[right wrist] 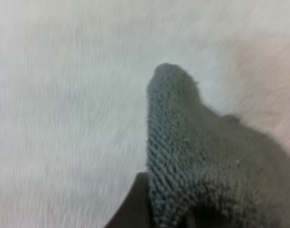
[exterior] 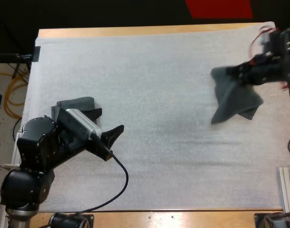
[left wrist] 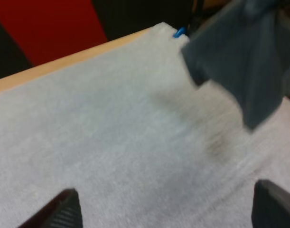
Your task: Pick towel from pile fold and stack
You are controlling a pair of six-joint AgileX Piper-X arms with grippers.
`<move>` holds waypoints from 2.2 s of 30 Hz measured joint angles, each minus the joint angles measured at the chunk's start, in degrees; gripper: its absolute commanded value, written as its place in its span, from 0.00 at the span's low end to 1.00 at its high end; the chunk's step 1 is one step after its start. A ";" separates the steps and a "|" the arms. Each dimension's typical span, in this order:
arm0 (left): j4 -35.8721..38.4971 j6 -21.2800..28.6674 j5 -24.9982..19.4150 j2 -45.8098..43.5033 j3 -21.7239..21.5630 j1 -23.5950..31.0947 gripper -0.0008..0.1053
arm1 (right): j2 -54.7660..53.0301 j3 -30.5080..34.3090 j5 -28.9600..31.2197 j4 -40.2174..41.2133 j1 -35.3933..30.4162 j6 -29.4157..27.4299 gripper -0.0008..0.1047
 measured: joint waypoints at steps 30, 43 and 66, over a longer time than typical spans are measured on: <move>3.71 0.00 -0.03 0.00 0.00 0.00 0.68 | 0.02 11.81 3.81 -20.17 19.62 2.38 0.64; 6.88 0.13 -0.03 0.00 0.00 0.00 0.67 | -1.63 22.01 2.44 -17.22 26.00 5.09 0.64; 13.03 2.07 0.12 0.00 0.00 0.00 0.67 | 13.79 28.94 5.93 -40.95 26.50 14.21 0.52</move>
